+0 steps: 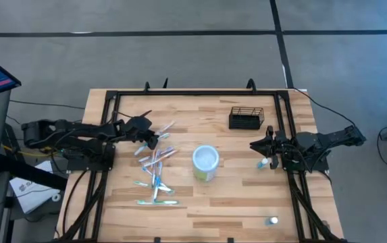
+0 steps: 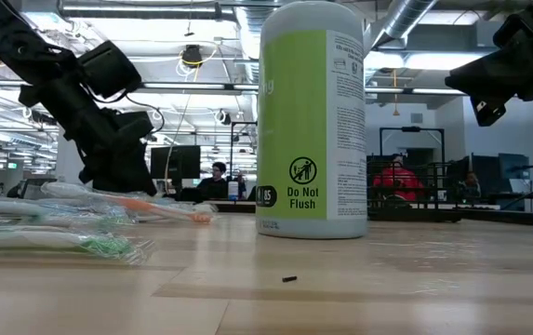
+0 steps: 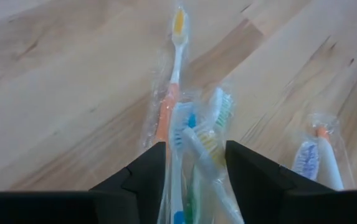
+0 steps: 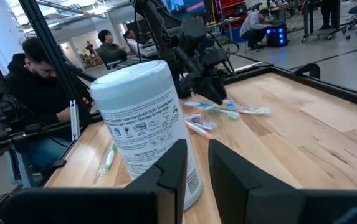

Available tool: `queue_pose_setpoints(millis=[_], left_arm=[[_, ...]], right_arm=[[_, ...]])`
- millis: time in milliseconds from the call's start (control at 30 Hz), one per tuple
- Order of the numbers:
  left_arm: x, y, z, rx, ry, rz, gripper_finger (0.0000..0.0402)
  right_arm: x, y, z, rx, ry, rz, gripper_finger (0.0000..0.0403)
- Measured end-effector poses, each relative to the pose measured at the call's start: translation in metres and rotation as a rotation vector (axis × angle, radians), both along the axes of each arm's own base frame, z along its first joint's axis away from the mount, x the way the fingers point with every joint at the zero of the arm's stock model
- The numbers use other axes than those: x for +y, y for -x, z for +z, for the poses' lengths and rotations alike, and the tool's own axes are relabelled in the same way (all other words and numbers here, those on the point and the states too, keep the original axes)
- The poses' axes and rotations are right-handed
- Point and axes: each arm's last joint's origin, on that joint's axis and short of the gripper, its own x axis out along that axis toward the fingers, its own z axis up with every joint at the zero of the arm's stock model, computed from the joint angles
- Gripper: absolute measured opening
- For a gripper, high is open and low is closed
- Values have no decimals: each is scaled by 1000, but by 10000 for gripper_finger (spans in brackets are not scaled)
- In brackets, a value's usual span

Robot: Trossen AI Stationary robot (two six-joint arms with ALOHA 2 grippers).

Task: Pick & Place toothbrushing station
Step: Put the orange toothbrush into the wire organizer

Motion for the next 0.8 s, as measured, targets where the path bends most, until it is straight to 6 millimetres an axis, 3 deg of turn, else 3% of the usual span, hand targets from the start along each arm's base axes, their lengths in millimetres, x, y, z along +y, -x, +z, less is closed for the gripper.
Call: queue_pose_setpoints(millis=[300,800], left_arm=[[0,-2,1,-20,3,-14,12],[0,-4,3,-47,2,-32,4]], right_arm=[[0,0,0,1,0,0,59],[0,0,0,4,1,0,59]])
